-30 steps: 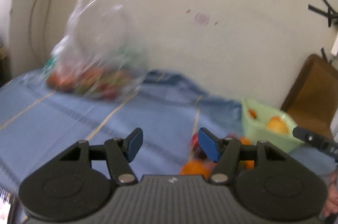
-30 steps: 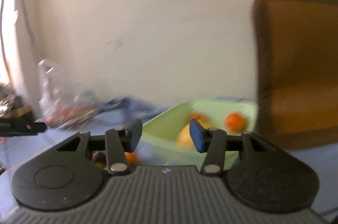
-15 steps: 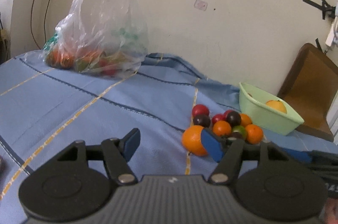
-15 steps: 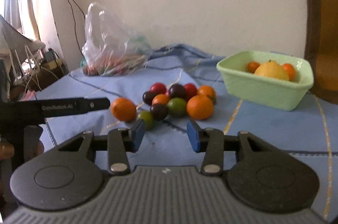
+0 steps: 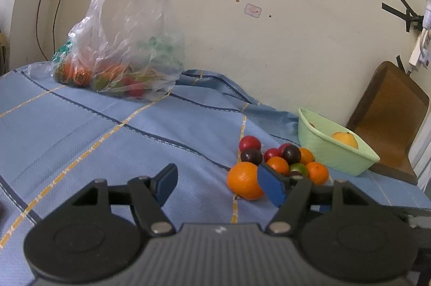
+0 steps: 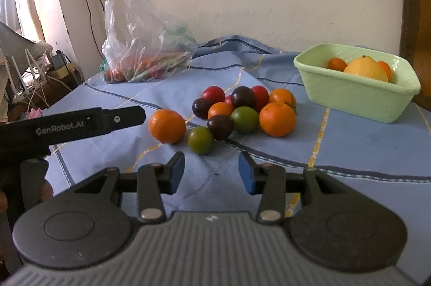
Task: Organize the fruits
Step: 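Withdraw both tools from the basket back over the fruit cluster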
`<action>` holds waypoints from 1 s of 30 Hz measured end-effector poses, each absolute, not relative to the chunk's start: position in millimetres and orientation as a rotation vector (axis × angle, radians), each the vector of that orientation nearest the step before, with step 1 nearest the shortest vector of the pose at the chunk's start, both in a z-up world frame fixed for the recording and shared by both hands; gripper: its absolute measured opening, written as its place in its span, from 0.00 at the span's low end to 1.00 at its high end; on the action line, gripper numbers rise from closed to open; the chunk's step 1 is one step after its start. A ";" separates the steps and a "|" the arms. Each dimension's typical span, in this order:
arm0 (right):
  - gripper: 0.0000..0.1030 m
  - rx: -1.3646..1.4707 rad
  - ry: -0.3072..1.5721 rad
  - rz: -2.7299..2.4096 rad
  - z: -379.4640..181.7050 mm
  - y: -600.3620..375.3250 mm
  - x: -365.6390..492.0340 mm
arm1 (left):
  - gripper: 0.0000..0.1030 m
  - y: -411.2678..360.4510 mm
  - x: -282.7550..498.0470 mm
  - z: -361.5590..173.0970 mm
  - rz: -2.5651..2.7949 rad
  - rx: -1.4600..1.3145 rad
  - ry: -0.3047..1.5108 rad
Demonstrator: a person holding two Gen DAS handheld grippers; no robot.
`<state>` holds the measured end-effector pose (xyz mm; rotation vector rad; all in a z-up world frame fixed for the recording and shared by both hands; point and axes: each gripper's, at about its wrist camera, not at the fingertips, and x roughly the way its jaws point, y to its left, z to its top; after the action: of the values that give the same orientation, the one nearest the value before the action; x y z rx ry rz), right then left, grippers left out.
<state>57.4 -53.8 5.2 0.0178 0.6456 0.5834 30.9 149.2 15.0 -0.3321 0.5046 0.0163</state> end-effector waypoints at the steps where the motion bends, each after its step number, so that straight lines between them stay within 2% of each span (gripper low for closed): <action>1: 0.46 0.017 0.650 0.581 4.5 -53.3 58.1 | 0.65 148.9 30.9 14.9 0.018 -0.335 0.505; 30: 0.46 0.086 0.673 0.580 2.0 -62.7 62.1 | 0.72 150.2 32.0 13.8 0.026 -0.347 0.507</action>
<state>62.1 -62.7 2.0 0.0859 0.6727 0.5805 32.0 150.2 13.8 -0.3475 0.5066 0.0257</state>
